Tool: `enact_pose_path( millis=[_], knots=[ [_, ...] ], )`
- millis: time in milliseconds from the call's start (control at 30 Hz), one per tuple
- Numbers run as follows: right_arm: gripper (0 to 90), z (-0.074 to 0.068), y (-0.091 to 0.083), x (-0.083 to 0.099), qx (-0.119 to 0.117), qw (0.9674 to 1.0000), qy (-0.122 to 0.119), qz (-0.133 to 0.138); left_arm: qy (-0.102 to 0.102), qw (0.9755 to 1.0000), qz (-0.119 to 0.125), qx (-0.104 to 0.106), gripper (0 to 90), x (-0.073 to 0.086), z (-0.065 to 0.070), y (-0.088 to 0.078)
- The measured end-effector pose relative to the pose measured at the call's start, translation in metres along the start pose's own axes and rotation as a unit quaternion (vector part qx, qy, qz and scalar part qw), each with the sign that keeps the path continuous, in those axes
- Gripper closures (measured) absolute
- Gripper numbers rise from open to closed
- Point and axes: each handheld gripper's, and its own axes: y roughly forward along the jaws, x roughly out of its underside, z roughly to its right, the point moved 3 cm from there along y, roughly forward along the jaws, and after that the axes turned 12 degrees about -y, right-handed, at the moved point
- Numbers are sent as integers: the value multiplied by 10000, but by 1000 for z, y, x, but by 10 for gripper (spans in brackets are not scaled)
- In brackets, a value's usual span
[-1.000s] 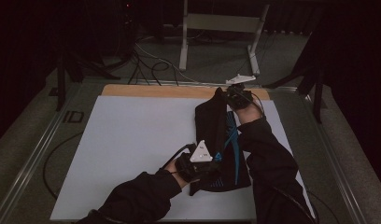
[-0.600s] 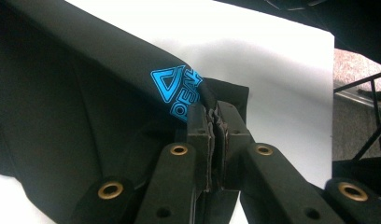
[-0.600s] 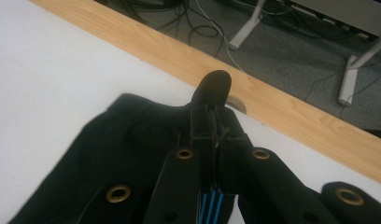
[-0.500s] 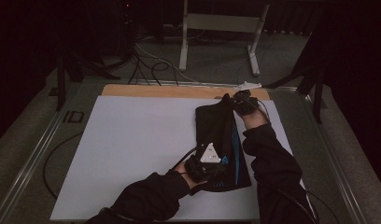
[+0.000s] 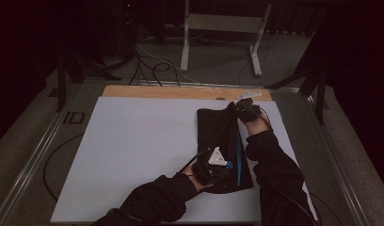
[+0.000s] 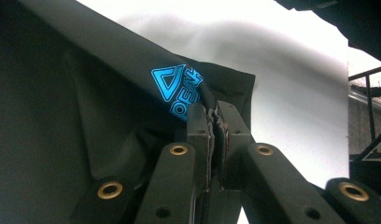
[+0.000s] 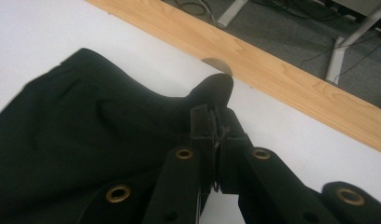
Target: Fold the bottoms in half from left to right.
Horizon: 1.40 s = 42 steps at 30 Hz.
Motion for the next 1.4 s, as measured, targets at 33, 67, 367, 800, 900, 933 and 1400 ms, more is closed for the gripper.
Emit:
enact_pose_path(
  millis=[33,67,367,800,900,933,1400],
  knots=[
    [880,1,1,1,12,10000,20,-8,-4,10000,-15,15,853,0,0,2],
    [881,1,1,1,16,10000,40,-3,14,10000,-35,25,852,-1,1,4],
    [876,2,5,6,116,9999,52,-69,5,9999,-101,99,836,-6,4,16],
    [538,5,-3,14,-121,9991,399,-112,-144,9989,-29,436,300,-2,5,-10],
    [410,5,-7,14,-283,9983,506,-115,-149,9987,27,483,207,2,4,-19],
    [368,4,-8,14,-325,9980,523,-122,-117,9987,15,489,173,4,3,-23],
    [106,-10,-39,13,-945,9944,465,58,49,9982,450,399,23,13,-7,-70]
  ],
)
